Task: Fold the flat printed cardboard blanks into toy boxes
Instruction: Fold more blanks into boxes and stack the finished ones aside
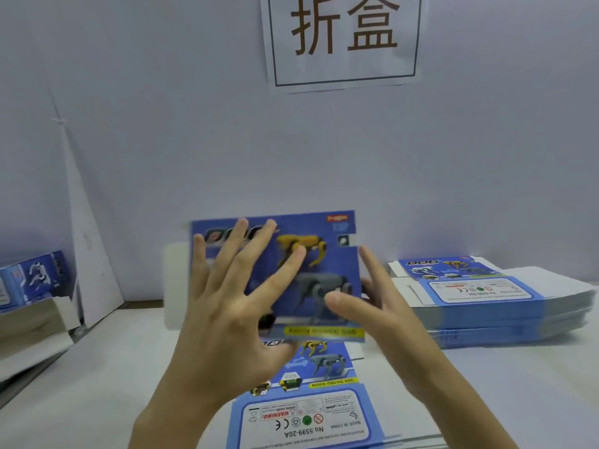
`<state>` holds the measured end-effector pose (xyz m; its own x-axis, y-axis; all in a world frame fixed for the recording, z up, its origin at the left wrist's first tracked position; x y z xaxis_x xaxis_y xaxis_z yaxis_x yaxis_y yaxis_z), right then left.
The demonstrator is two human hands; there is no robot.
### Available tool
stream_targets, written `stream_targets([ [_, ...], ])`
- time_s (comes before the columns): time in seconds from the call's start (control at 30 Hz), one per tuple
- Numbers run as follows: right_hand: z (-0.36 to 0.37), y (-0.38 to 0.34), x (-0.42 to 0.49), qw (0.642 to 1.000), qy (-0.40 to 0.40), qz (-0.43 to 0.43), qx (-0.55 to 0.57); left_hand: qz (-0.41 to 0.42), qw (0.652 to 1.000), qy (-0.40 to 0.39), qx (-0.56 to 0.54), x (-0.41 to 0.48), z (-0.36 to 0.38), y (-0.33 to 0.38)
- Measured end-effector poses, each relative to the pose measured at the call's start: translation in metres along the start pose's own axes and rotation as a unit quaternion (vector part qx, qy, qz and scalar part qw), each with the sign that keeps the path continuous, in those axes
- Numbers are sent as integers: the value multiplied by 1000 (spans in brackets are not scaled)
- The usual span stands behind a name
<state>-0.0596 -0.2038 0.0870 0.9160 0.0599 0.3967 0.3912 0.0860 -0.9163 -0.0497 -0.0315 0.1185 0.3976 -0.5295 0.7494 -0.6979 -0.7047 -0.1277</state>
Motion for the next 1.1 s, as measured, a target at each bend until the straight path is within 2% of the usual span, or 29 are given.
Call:
stream_targets([
  [0.07, -12, 4, 3, 998, 37, 21, 38, -92, 995, -6, -42, -2, 3, -8],
  [0.1, -16, 8, 4, 995, 49, 35, 80, -165, 981, -8, -100, -4, 3, -14],
  [0.13, -18, 11, 5, 990, 50, 45, 120, -245, 953, -2, -179, -5, 3, -20],
  [0.2, -21, 16, 6, 983, 40, 54, 173, -368, 869, 34, -329, -11, 6, -32],
  [0.23, -22, 18, 6, 979, 32, 59, 194, -404, 820, 51, -403, -13, 10, -38],
  [0.33, -21, 26, 4, 966, -4, 80, 246, -427, 685, 51, -588, -16, 26, -44],
  [0.37, -22, 28, 4, 965, -12, 85, 246, -425, 658, 53, -620, -16, 30, -43],
  [0.4, -22, 29, 4, 967, -10, 87, 240, -420, 644, 59, -637, -16, 32, -43],
  [0.47, -29, 31, 6, 972, 42, 86, 215, -391, 654, 79, -643, -15, 30, -46],
  [0.53, -43, 31, 5, 976, 138, 77, 151, -348, 689, 58, -633, -15, 26, -46],
  [0.6, -57, 23, 3, 972, 221, 43, 71, -308, 738, -5, -600, -16, 25, -43],
  [0.67, -62, 13, 1, 973, 221, 15, 69, -274, 774, -77, -566, -15, 28, -36],
  [0.77, -51, 6, 1, 988, 147, 28, 45, -272, 785, -122, -543, -12, 33, -27],
  [0.8, -44, 3, 2, 991, 127, 29, 22, -282, 780, -121, -546, -11, 34, -26],
  [0.9, -28, 0, 2, 995, 103, 10, -13, -343, 716, -74, -603, -13, 33, -30],
  [0.97, -23, 1, 2, 996, 91, 7, -17, -398, 686, -40, -608, -16, 35, -36],
  [1.1, -22, 7, 3, 995, 97, 26, -29, -422, 669, -37, -610, -17, 39, -38],
])
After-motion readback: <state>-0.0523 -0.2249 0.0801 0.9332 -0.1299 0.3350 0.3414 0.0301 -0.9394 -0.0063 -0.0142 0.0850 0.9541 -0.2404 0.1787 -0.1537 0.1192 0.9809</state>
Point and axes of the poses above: each hand's wrist, its own x-axis towards the middle knuckle, its own z-axis out of the palm, y = z × x, the point moved 4 cm from there along x, towards the middle knuckle, and after that the axes turned 4 degrees about -y, right-handed, at the moved point
